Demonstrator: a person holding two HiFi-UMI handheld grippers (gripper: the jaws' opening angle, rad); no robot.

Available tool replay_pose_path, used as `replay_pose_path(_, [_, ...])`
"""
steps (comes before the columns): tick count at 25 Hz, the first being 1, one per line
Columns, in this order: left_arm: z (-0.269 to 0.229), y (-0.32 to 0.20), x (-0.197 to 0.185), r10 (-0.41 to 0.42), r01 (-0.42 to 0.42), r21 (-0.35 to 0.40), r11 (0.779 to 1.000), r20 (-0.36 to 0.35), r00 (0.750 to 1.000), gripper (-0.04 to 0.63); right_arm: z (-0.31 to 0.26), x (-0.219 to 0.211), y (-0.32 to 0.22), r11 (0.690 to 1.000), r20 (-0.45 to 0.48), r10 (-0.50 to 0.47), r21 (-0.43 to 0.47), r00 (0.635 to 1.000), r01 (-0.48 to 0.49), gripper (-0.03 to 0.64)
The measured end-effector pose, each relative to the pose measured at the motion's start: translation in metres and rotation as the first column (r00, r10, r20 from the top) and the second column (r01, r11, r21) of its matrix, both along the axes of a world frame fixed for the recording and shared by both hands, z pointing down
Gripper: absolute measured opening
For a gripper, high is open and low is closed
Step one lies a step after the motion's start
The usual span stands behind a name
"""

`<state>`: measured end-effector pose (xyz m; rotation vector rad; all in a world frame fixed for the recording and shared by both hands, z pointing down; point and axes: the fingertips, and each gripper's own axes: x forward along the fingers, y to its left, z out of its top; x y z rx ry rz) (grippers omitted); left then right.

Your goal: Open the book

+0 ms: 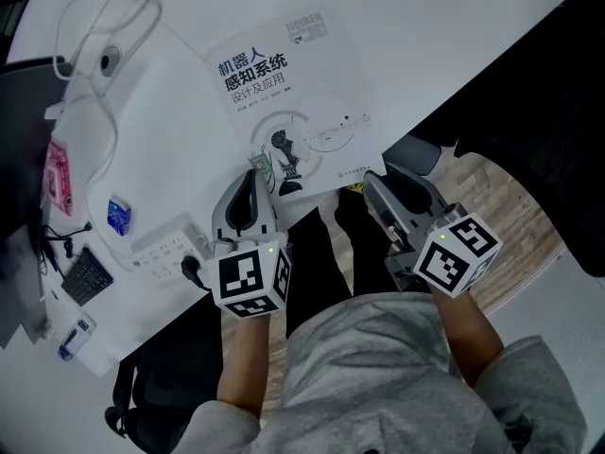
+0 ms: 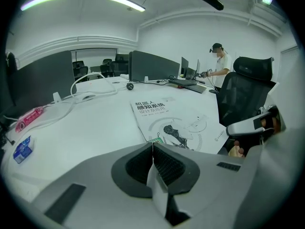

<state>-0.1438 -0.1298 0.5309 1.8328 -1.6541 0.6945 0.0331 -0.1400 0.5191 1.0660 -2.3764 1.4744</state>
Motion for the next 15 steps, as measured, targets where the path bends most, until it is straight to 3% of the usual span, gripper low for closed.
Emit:
replay_pose_path(9, [0.003,-0.003,-0.002,0.051,-0.05,0.014,0.999,-0.029,0.998,0.013,0.002,-0.007,0.003,1.0,0.006,-0.004,0.01,1.0,0.004,0.112])
replay_pose_path(15, [0.003,0.0,0.0,0.072,-0.07,0.038,0.997,-0.043,0.996,0.012,-0.008,-0.018,0.0,0.999,0.169,0.016,-0.051,0.986,-0.007,0.112])
